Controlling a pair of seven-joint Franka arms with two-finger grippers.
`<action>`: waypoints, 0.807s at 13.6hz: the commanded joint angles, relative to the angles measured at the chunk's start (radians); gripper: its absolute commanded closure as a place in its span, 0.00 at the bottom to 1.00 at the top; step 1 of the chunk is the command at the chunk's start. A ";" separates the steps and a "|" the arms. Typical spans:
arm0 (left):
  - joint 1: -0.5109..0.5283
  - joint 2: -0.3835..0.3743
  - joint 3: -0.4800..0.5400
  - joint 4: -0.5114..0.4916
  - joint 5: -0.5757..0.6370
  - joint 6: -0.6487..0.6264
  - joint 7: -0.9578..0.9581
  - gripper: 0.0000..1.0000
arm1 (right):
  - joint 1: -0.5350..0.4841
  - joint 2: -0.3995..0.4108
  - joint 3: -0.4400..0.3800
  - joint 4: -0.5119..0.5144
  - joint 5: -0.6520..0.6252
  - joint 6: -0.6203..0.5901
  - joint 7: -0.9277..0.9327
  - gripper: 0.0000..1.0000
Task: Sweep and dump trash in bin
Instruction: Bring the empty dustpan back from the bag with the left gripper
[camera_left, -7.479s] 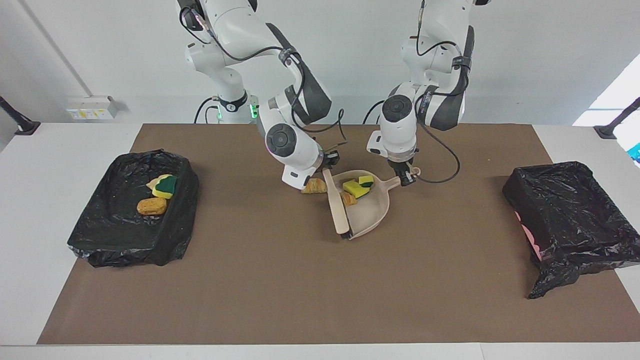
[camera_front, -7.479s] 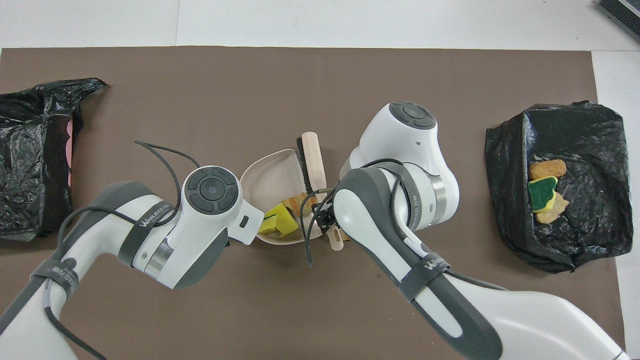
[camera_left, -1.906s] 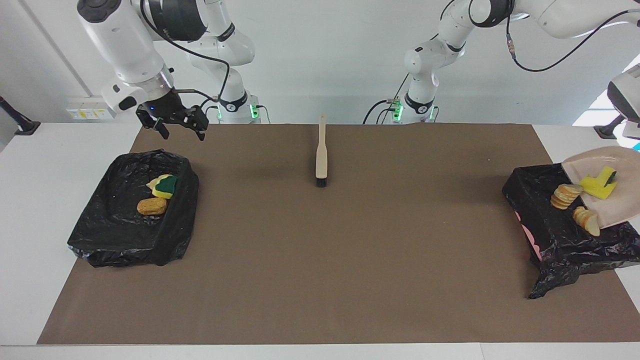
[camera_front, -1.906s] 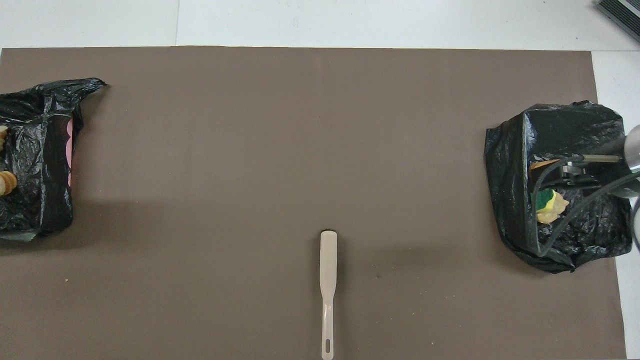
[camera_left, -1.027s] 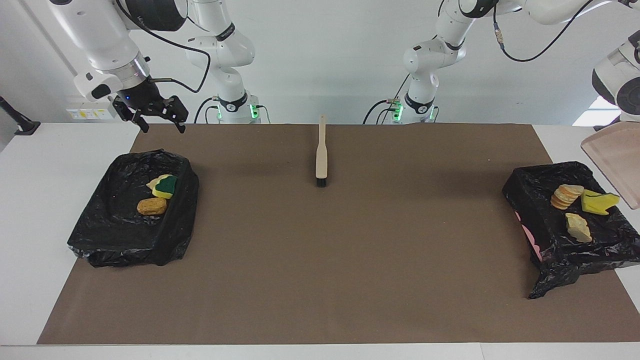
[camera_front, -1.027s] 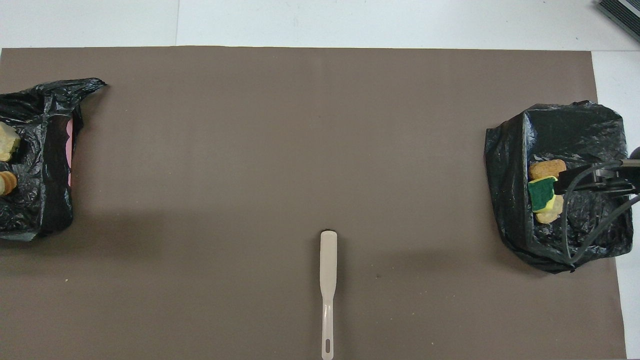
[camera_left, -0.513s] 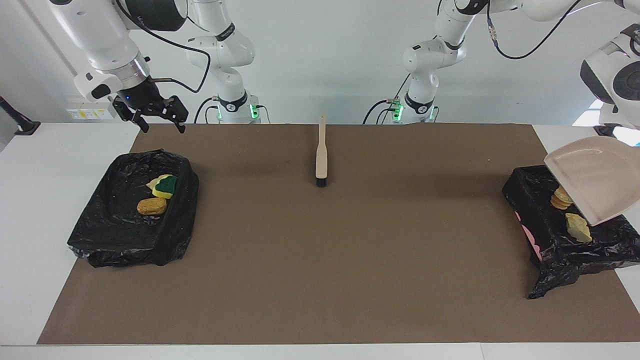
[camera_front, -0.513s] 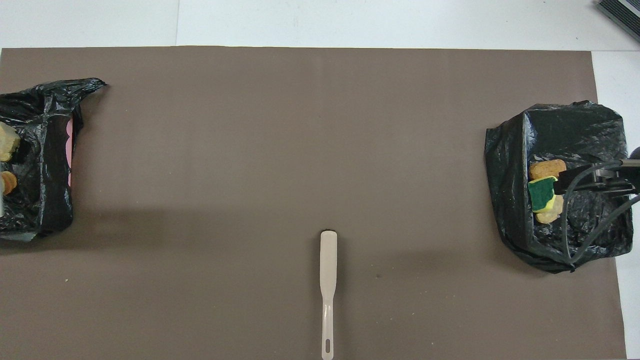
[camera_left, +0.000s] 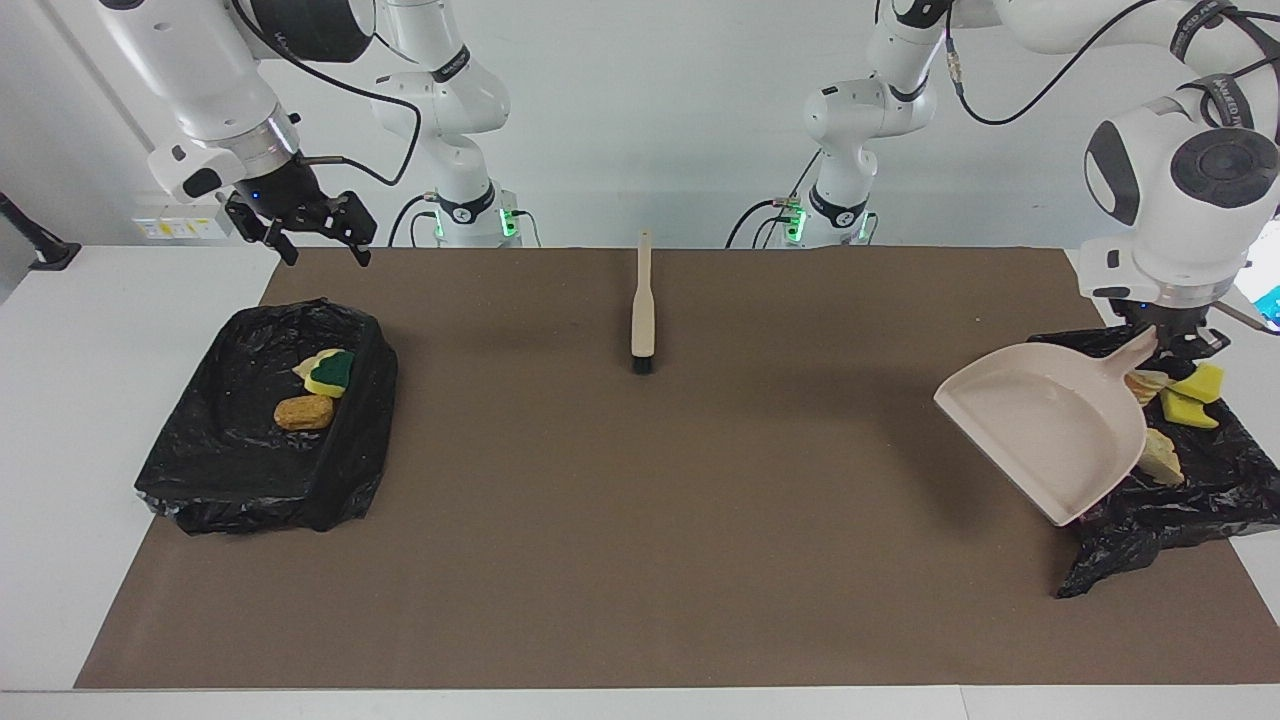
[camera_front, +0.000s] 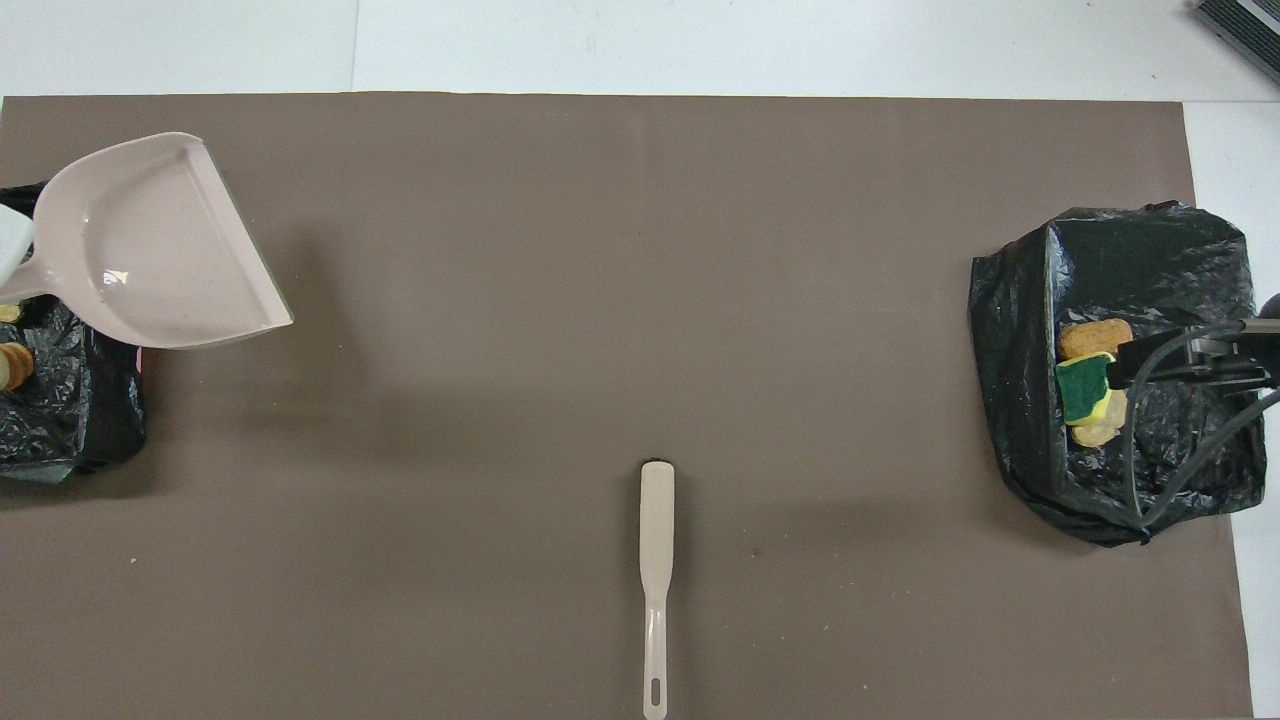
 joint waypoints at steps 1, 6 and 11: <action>-0.063 -0.018 0.015 -0.010 -0.127 -0.019 -0.163 1.00 | -0.012 -0.010 0.008 -0.008 -0.005 -0.004 -0.018 0.00; -0.257 0.058 0.013 0.034 -0.276 -0.002 -0.647 1.00 | -0.013 -0.010 0.008 -0.008 -0.004 -0.004 -0.018 0.00; -0.445 0.250 0.016 0.198 -0.348 0.081 -1.101 1.00 | -0.013 -0.010 0.008 -0.008 -0.005 -0.003 -0.018 0.00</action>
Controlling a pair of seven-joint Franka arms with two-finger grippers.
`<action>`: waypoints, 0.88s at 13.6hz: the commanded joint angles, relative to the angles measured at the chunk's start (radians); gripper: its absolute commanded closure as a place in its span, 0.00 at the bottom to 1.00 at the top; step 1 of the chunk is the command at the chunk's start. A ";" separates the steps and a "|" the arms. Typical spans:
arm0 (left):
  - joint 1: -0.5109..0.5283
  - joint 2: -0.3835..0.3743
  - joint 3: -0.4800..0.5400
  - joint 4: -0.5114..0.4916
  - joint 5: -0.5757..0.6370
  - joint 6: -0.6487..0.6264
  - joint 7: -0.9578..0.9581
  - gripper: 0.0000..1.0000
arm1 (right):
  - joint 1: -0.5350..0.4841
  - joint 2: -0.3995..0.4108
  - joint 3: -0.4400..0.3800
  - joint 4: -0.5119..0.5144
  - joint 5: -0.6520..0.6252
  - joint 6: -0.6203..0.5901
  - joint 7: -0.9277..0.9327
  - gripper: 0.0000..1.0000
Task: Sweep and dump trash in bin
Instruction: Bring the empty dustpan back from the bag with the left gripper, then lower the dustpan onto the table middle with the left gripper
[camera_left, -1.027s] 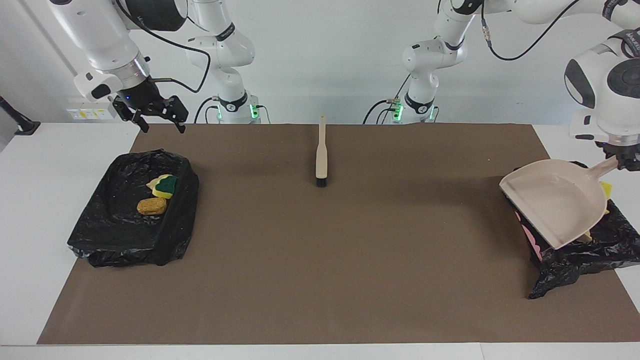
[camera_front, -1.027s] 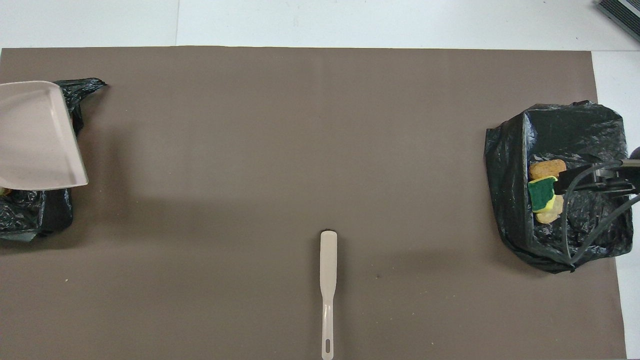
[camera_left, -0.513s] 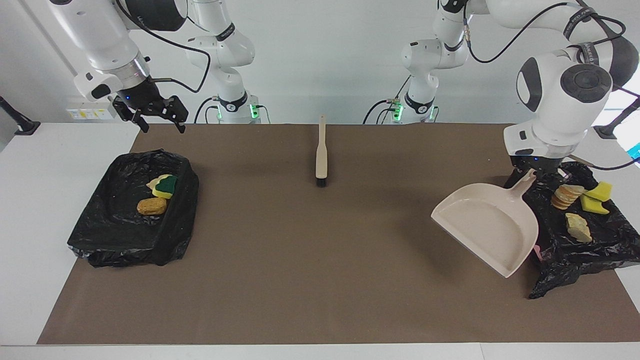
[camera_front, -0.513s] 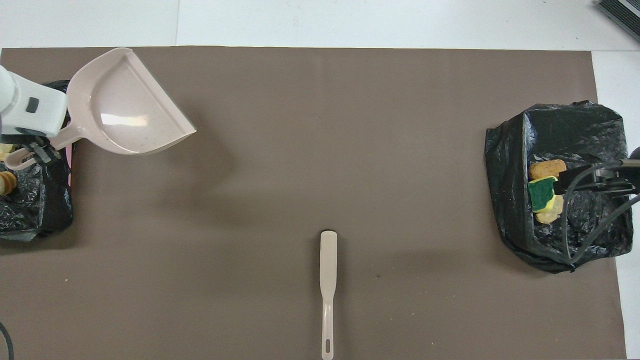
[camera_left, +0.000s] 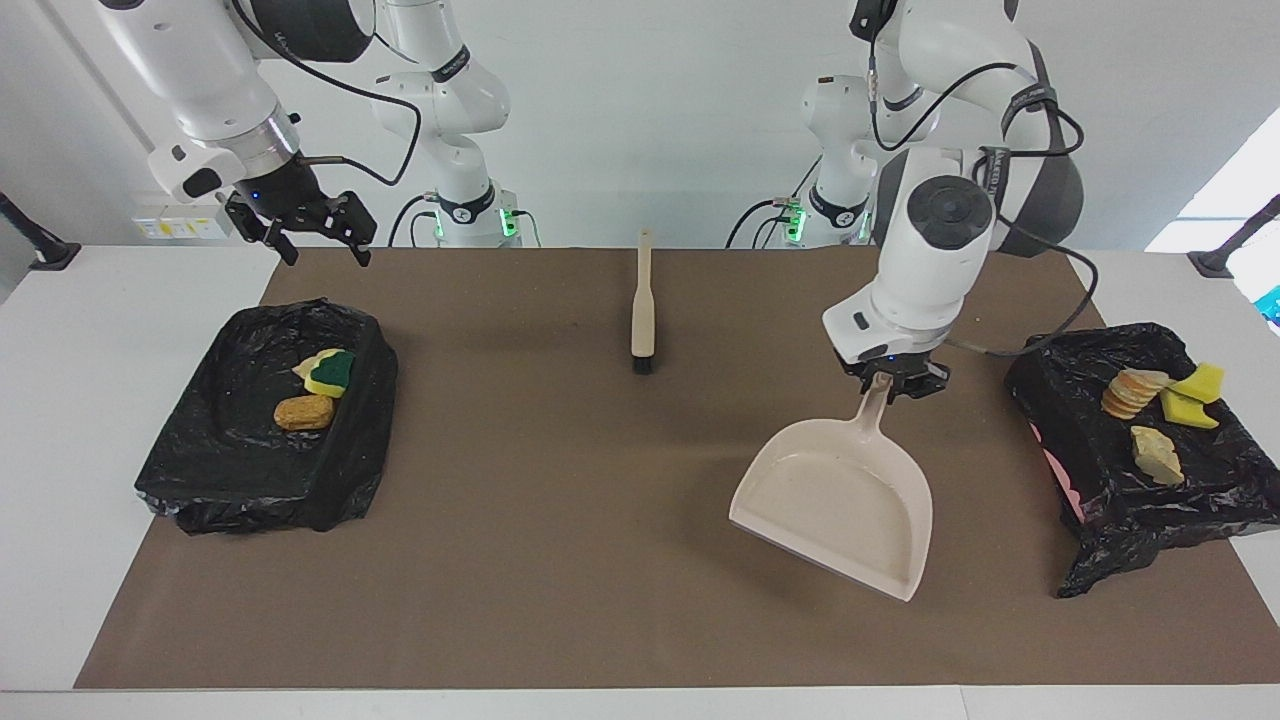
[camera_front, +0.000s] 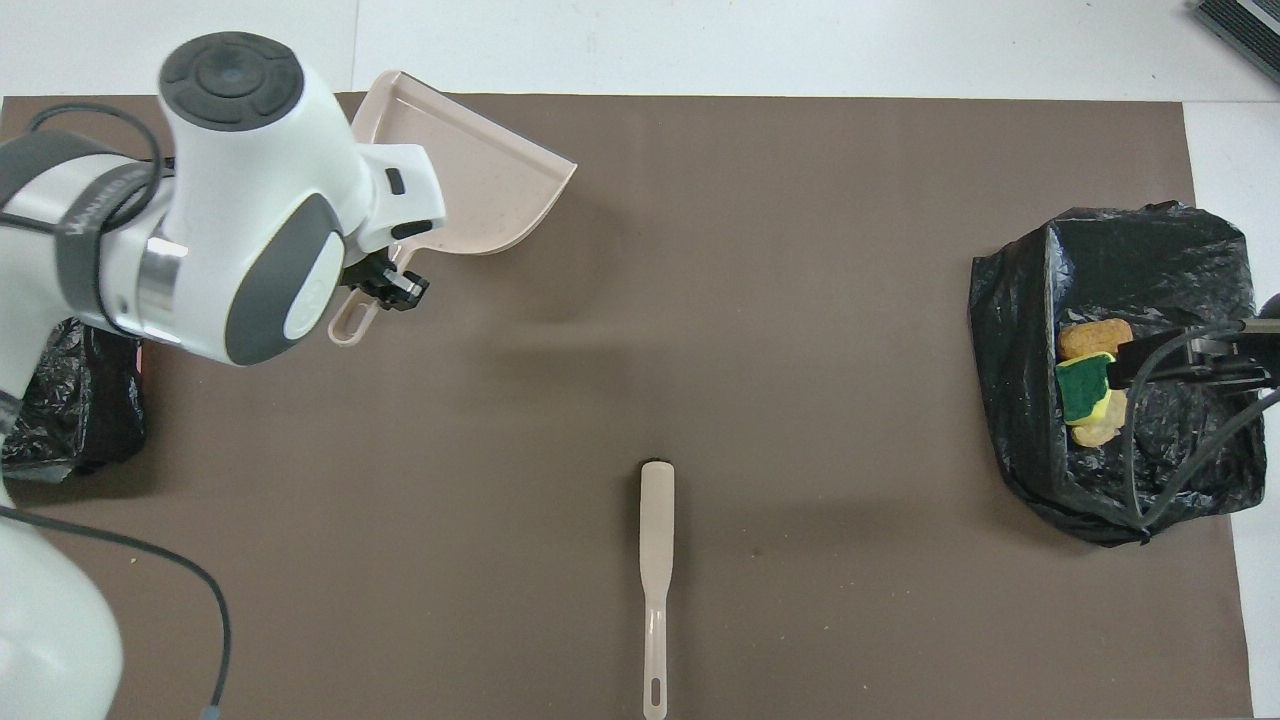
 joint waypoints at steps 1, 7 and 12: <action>-0.079 0.104 0.021 0.118 -0.030 0.034 -0.189 1.00 | -0.012 -0.010 0.008 -0.008 -0.005 -0.004 -0.018 0.00; -0.190 0.220 0.026 0.165 -0.113 0.169 -0.407 1.00 | -0.013 -0.010 0.008 -0.008 -0.004 -0.004 -0.018 0.00; -0.210 0.299 0.021 0.201 -0.249 0.249 -0.551 1.00 | -0.013 -0.010 0.008 -0.008 -0.005 -0.004 -0.018 0.00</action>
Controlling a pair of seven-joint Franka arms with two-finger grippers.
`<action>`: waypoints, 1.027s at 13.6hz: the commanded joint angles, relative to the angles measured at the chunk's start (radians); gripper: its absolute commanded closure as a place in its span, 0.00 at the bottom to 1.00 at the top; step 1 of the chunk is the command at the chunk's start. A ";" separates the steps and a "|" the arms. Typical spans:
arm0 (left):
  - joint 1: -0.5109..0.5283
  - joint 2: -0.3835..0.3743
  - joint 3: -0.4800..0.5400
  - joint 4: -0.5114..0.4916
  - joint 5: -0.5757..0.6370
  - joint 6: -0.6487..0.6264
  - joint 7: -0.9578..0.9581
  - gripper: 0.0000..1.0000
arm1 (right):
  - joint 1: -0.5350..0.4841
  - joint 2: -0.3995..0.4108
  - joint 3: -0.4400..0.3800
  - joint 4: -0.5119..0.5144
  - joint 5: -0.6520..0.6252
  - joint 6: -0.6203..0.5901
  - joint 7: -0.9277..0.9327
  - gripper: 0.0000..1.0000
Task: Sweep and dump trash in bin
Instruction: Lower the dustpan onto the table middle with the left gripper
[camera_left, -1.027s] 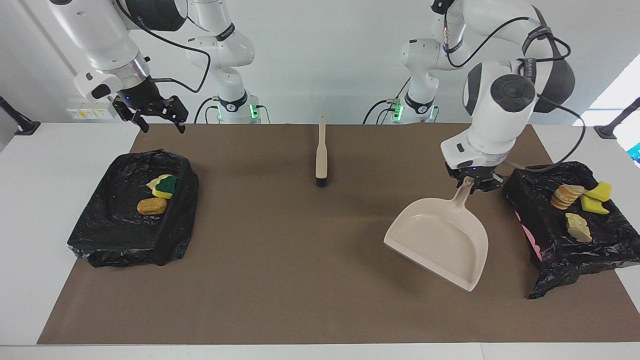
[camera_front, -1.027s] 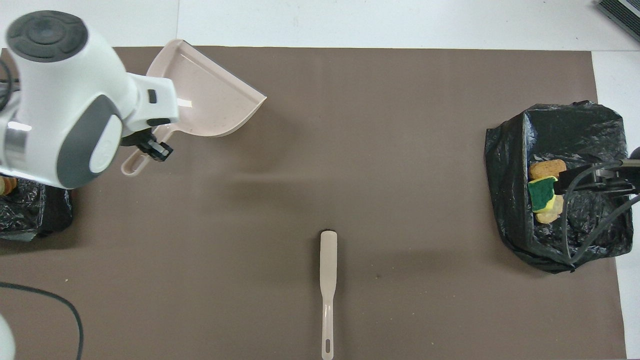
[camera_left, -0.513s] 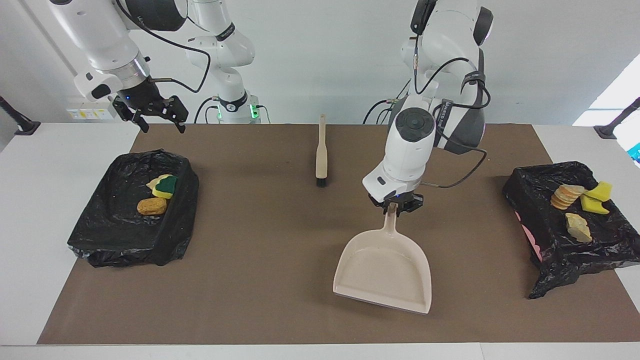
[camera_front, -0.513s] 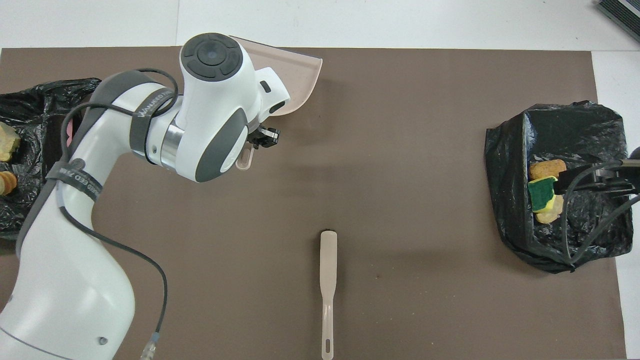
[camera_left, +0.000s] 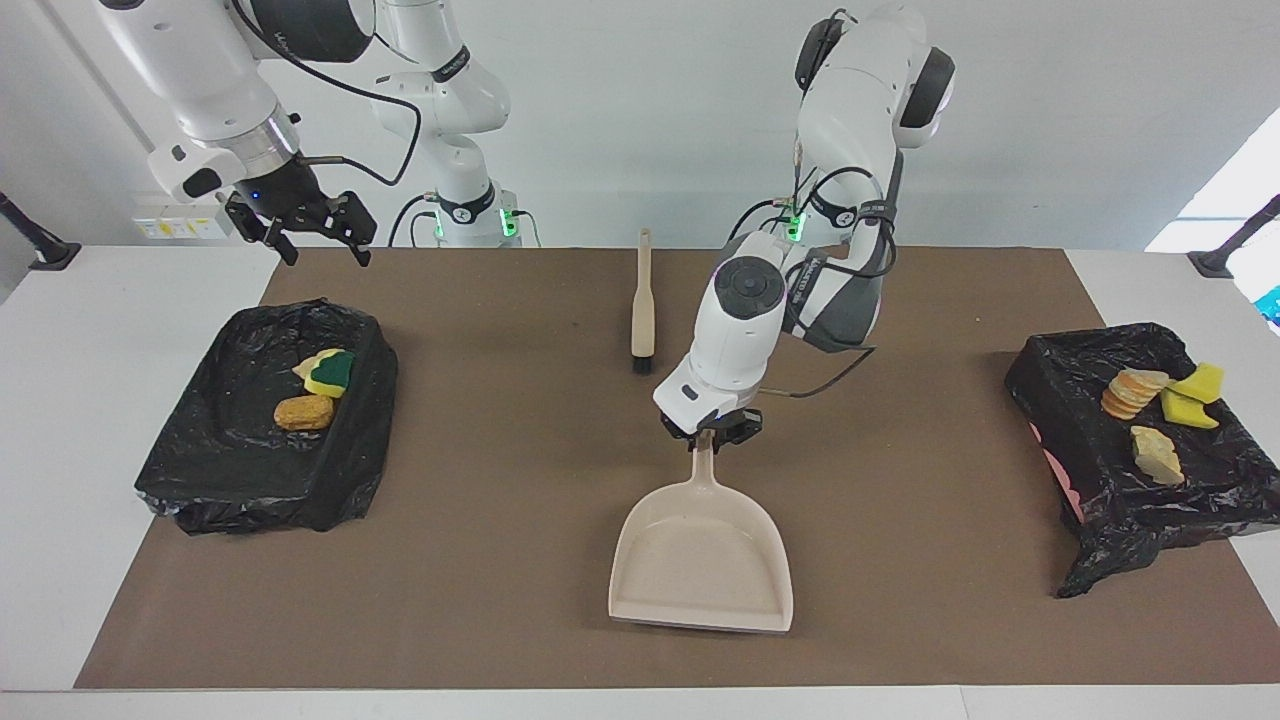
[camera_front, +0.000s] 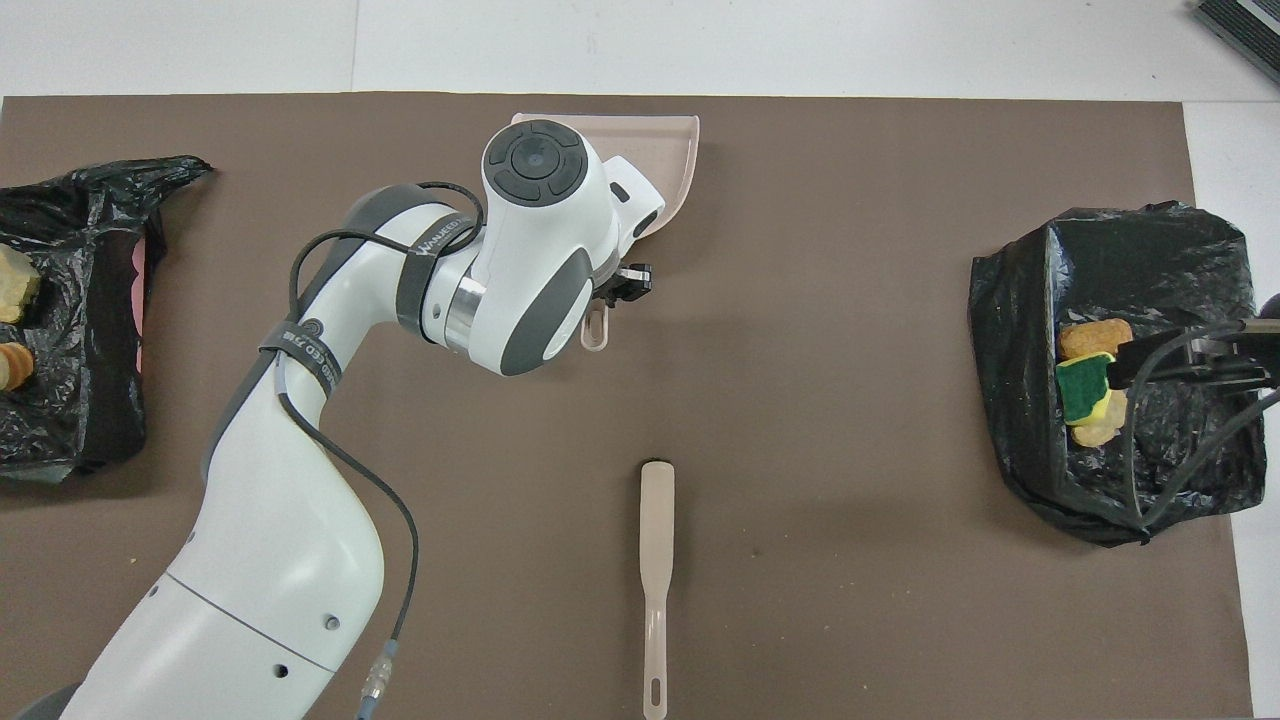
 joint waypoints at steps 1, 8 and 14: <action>-0.019 0.025 0.019 0.037 -0.061 0.007 -0.026 1.00 | -0.013 -0.010 0.008 -0.008 -0.004 -0.004 -0.018 0.00; -0.079 0.002 0.023 -0.026 -0.047 0.003 -0.029 0.91 | -0.012 -0.010 0.008 -0.008 -0.004 -0.004 -0.018 0.00; -0.077 -0.026 0.030 -0.043 0.018 -0.011 -0.035 0.00 | -0.012 -0.010 0.008 -0.008 -0.005 -0.004 -0.018 0.00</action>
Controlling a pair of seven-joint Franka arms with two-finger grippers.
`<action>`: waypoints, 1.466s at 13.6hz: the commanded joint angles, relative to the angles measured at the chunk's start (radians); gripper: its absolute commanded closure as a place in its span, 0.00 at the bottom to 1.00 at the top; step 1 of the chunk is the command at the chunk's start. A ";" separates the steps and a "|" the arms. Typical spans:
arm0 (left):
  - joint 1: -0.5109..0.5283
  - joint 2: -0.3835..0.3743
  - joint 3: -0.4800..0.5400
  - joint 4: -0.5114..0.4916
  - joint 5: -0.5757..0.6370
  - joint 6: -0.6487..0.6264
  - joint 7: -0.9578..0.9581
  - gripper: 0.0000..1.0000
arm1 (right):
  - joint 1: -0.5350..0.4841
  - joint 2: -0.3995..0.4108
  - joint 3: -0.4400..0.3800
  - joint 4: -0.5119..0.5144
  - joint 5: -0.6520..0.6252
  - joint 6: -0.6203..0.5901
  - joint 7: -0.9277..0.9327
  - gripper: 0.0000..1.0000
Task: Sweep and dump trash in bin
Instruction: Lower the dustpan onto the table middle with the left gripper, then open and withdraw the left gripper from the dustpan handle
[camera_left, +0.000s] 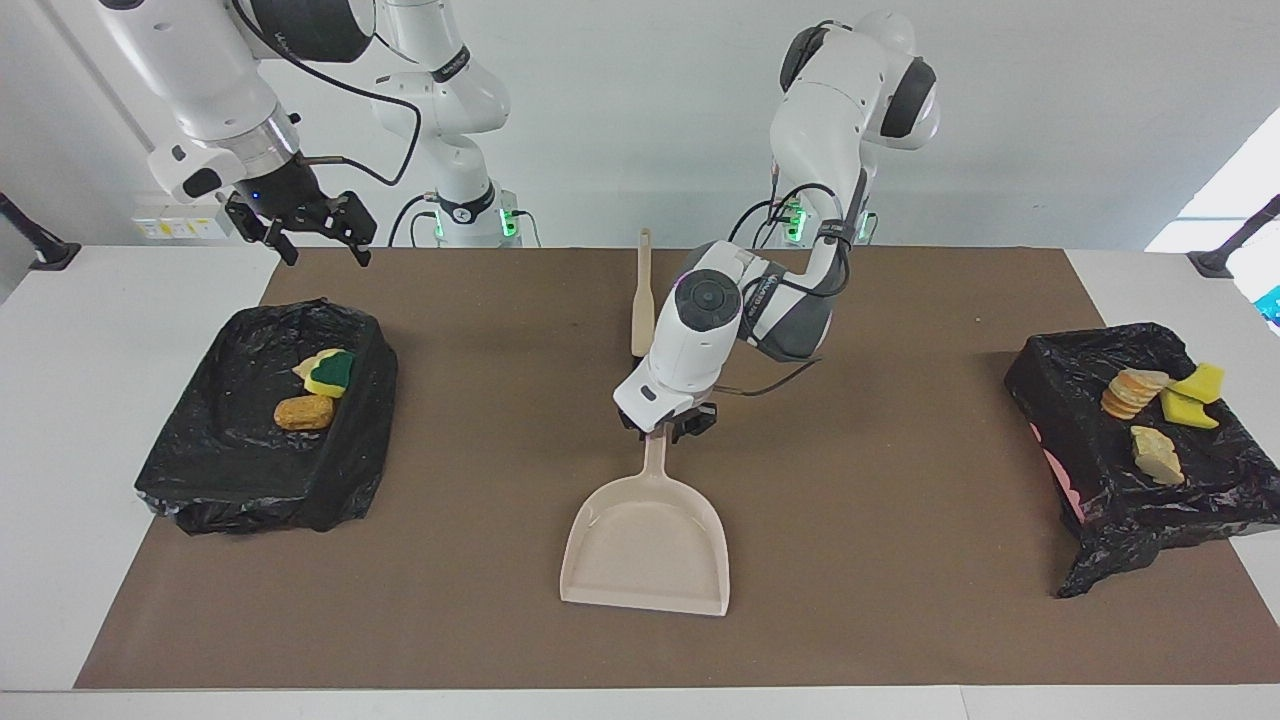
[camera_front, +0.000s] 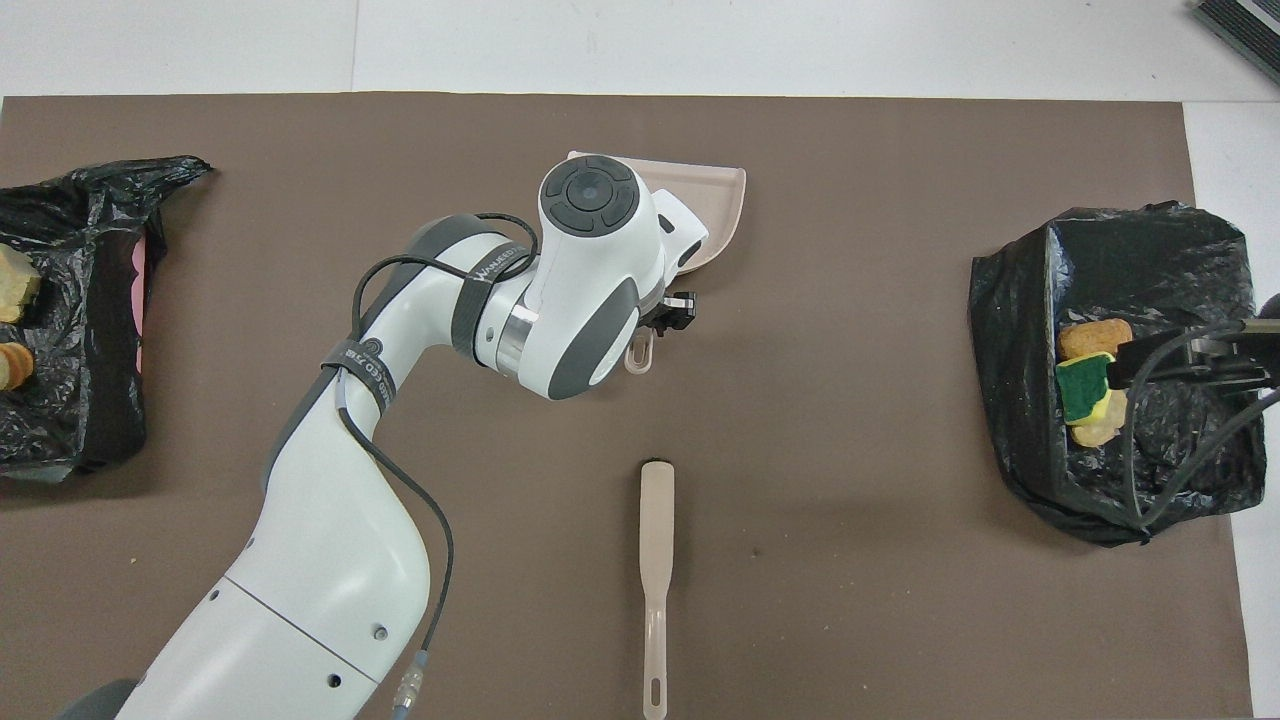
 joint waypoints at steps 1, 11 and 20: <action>-0.014 -0.056 0.017 -0.044 0.063 -0.022 -0.013 0.00 | -0.012 -0.010 0.008 -0.008 -0.005 -0.004 -0.018 0.00; 0.211 -0.571 0.020 -0.520 0.068 -0.043 0.181 0.00 | -0.013 -0.010 0.008 -0.008 -0.005 -0.004 -0.018 0.00; 0.449 -0.705 0.025 -0.399 0.069 -0.231 0.548 0.00 | -0.012 -0.010 0.008 -0.008 -0.005 -0.004 -0.018 0.00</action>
